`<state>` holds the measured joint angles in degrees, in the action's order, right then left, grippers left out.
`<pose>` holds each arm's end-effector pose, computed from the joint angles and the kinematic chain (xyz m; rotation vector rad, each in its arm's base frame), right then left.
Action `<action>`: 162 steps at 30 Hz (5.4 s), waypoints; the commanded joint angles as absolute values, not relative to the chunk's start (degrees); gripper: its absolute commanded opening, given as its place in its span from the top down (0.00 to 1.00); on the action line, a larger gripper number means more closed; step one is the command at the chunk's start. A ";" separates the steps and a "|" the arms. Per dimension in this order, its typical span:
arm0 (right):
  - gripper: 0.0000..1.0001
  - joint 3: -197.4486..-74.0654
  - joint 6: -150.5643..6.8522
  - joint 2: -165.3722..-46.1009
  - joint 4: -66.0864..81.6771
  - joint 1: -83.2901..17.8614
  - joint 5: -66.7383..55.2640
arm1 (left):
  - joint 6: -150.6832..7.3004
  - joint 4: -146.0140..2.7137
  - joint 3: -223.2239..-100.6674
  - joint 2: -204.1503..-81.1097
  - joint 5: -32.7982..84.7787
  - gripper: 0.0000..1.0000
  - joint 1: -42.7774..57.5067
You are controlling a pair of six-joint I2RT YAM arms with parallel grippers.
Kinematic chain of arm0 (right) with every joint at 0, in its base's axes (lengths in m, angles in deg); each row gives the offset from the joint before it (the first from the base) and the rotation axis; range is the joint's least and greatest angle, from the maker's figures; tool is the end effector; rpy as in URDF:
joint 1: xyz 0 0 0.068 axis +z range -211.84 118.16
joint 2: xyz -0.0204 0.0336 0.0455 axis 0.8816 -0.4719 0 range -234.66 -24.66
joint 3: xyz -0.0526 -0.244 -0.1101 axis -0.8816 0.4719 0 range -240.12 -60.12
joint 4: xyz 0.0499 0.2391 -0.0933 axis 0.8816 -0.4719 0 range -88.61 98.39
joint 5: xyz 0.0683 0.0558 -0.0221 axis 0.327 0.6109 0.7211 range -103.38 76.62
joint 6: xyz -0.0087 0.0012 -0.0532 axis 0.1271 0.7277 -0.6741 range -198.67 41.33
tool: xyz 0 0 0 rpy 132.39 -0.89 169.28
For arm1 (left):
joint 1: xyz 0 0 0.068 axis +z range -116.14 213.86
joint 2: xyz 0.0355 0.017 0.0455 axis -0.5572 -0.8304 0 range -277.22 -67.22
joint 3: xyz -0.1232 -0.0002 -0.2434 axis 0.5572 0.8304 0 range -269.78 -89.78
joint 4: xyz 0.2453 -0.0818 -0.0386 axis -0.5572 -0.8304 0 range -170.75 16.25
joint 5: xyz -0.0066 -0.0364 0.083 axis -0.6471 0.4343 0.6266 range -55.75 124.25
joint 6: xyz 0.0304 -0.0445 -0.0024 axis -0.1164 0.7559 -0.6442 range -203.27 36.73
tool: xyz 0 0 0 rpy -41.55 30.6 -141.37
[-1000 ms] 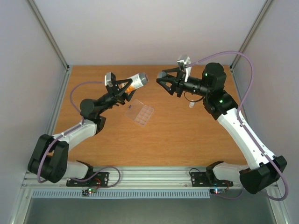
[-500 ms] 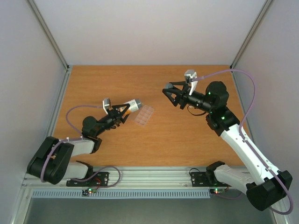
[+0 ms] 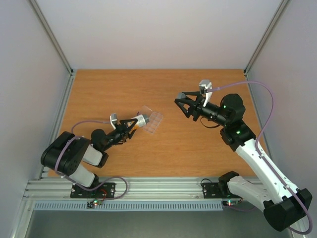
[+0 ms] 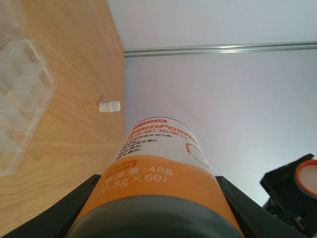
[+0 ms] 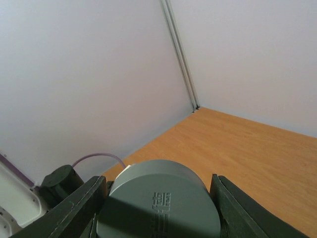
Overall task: Sort the pills into containers
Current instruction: Pour the pill into the pill container.
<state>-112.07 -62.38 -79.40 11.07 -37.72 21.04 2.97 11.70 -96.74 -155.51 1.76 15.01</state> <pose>0.1914 0.1078 0.3769 -0.6000 1.5558 1.0122 0.1945 -0.0867 0.1517 -0.5168 1.7670 -1.8104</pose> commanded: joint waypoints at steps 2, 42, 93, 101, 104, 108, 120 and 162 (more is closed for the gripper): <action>0.75 -110.73 -61.95 -77.47 13.80 -37.42 20.54 | -1.03 22.18 -96.05 -160.38 2.46 0.99 15.23; 0.76 -109.43 -63.38 -77.66 13.04 -37.42 21.62 | -3.82 27.32 -98.63 -175.23 0.65 1.00 18.31; 0.78 -108.46 -62.50 -78.15 13.05 -37.41 21.43 | -15.26 2.15 -100.14 -166.33 1.87 1.00 18.27; 0.78 -108.73 -62.59 -78.54 12.96 -37.41 21.69 | -16.96 -0.86 -100.80 -165.72 2.25 1.00 18.23; 0.78 -108.74 -62.59 -78.73 12.96 -37.41 21.76 | -17.80 -2.54 -101.09 -165.07 2.58 1.00 18.11; 0.78 -108.81 -62.67 -78.91 12.87 -37.41 21.78 | -18.79 -4.95 -101.83 -164.36 2.82 0.99 17.90; 0.78 -108.99 -62.85 -79.64 12.81 -37.41 21.78 | -22.03 -11.20 -104.10 -162.71 3.09 0.99 17.08; 0.78 -108.07 -63.03 -79.10 12.17 -37.41 22.83 | -32.09 -33.34 -108.44 -152.92 10.34 1.00 12.29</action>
<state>-108.70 -62.57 -79.88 11.79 -37.72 22.24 -29.56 -31.06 -107.34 -154.03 8.78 12.72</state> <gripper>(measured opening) 0.547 0.553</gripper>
